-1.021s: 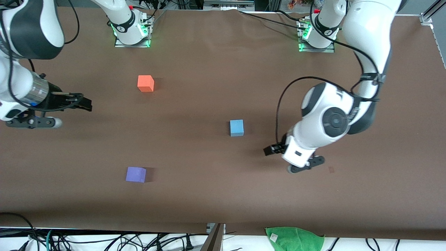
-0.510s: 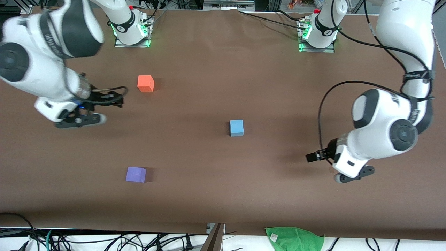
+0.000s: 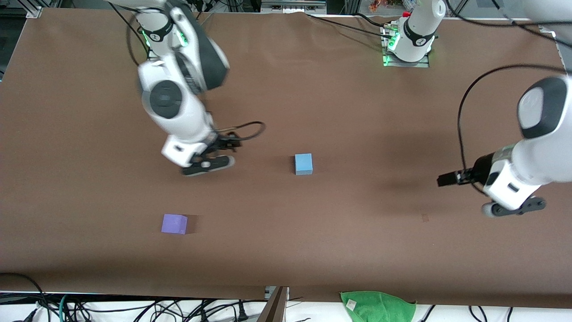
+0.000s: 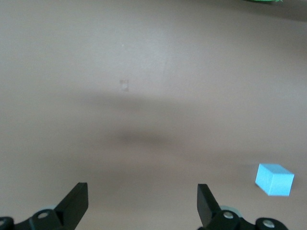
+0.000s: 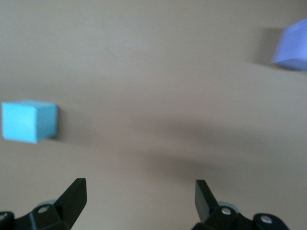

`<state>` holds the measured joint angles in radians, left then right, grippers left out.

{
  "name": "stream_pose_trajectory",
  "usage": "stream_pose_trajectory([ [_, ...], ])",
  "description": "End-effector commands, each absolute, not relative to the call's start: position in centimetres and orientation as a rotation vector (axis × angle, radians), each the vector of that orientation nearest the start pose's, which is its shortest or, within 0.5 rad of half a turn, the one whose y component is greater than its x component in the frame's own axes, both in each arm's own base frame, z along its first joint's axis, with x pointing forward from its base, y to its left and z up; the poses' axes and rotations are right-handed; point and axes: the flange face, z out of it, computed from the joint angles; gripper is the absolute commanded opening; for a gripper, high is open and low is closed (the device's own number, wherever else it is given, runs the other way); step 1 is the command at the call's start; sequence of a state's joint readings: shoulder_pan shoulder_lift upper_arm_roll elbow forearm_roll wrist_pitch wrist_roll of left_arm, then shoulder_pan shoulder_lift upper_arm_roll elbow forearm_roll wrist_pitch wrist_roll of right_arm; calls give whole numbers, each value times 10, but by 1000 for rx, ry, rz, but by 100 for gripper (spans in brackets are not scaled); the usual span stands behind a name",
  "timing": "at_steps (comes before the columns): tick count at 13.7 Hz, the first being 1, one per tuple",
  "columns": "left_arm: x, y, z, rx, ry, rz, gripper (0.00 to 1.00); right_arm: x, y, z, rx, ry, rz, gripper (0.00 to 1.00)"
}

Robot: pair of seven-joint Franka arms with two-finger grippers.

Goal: Place blue block between orange and purple blocks
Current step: 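Withdraw the left gripper while the right gripper reaches the blue cube, then lower the right gripper and close it on the light-blue cube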

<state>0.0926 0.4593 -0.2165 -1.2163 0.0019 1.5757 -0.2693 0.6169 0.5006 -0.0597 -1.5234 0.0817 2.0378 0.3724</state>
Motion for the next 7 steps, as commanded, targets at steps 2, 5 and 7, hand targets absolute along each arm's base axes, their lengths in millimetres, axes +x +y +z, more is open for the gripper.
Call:
stream_pose_trajectory([
  [2, 627, -56, 587, -3149, -136, 106, 100, 581, 464, 315, -3041, 4, -101, 100],
  [5, 606, -47, 616, -3141, -155, 85, 100, 559, 534, 285, -3009, 133, -105, 100],
  [7, 592, -33, 625, -3132, -192, 86, 100, 554, 547, 269, -3003, 199, -96, 100],
])
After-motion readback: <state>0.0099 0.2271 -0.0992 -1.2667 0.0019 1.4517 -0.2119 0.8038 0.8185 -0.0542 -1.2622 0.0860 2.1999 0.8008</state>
